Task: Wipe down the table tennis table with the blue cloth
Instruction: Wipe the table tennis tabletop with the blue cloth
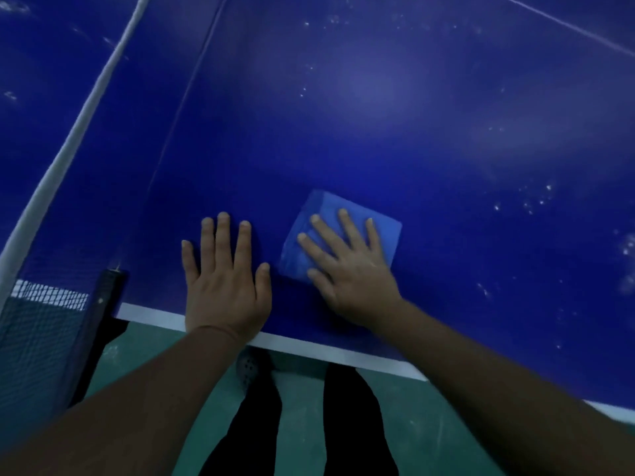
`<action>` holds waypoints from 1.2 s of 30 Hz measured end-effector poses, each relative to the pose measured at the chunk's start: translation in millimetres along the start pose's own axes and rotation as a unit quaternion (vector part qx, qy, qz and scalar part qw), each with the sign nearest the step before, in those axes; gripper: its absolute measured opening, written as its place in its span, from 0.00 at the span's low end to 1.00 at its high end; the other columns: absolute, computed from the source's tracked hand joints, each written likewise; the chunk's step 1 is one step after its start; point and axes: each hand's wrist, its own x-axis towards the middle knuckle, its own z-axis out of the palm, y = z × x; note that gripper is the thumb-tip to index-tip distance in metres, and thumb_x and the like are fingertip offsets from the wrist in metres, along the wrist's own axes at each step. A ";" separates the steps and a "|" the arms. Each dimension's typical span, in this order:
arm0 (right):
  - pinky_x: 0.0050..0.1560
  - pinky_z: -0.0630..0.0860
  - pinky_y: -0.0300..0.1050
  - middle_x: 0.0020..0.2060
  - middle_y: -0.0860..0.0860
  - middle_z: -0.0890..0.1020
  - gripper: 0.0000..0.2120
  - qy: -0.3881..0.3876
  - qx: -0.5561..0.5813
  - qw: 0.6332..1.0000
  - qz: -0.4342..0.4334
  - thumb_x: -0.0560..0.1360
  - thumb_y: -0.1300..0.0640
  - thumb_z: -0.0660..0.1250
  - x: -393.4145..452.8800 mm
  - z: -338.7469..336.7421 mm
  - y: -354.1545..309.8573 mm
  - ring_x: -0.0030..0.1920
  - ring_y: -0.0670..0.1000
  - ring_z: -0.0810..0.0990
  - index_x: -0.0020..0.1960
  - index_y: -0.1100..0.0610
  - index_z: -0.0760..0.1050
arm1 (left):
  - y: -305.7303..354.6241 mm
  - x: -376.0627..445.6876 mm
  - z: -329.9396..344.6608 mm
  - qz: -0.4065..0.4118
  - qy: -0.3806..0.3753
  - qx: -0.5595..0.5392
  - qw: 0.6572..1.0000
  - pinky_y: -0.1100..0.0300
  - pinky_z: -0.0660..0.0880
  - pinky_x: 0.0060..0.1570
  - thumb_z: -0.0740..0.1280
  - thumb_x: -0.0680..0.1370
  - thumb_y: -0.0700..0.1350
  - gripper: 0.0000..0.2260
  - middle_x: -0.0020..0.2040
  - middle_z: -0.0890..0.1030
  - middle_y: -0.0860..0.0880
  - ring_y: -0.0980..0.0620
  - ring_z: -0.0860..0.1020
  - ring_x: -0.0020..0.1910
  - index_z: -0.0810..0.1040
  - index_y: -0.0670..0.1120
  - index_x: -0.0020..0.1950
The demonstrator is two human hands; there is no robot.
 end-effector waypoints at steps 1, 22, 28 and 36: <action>0.74 0.50 0.71 0.79 0.50 0.61 0.27 0.005 -0.005 0.999 0.042 0.81 0.42 0.51 0.2 -3.4 19.7 0.79 0.63 0.56 0.79 0.45 0.61 | -0.2 -0.2 0.0 -0.001 -0.002 0.001 1.000 0.40 0.40 0.76 0.46 0.81 0.58 0.31 0.81 0.48 0.42 0.45 0.41 0.80 0.52 0.45 0.81; 0.74 0.47 0.72 0.81 0.48 0.54 0.29 0.066 0.066 0.812 0.576 0.81 0.40 0.44 -74.9 -4.0 56.6 0.80 0.62 0.49 0.81 0.45 0.54 | 3.6 0.7 -1.2 -0.010 -0.003 -0.012 1.000 0.41 0.38 0.76 0.47 0.80 0.58 0.32 0.81 0.46 0.42 0.45 0.41 0.80 0.50 0.45 0.81; 0.74 0.50 0.71 0.79 0.50 0.62 0.28 0.004 0.024 0.946 0.322 0.81 0.40 0.50 -119.1 6.5 34.0 0.79 0.63 0.55 0.78 0.47 0.63 | 2.2 0.4 0.9 -0.011 0.004 -0.016 1.000 0.42 0.38 0.76 0.48 0.80 0.58 0.32 0.82 0.46 0.43 0.45 0.41 0.80 0.51 0.45 0.81; 0.73 0.46 0.71 0.81 0.48 0.54 0.26 0.063 0.062 0.815 0.572 0.83 0.43 0.50 -79.6 -0.4 39.5 0.80 0.63 0.50 0.80 0.44 0.54 | 1.8 -0.8 -0.9 -0.009 0.004 -0.016 1.000 0.43 0.36 0.76 0.47 0.80 0.58 0.31 0.82 0.46 0.43 0.45 0.41 0.80 0.51 0.45 0.81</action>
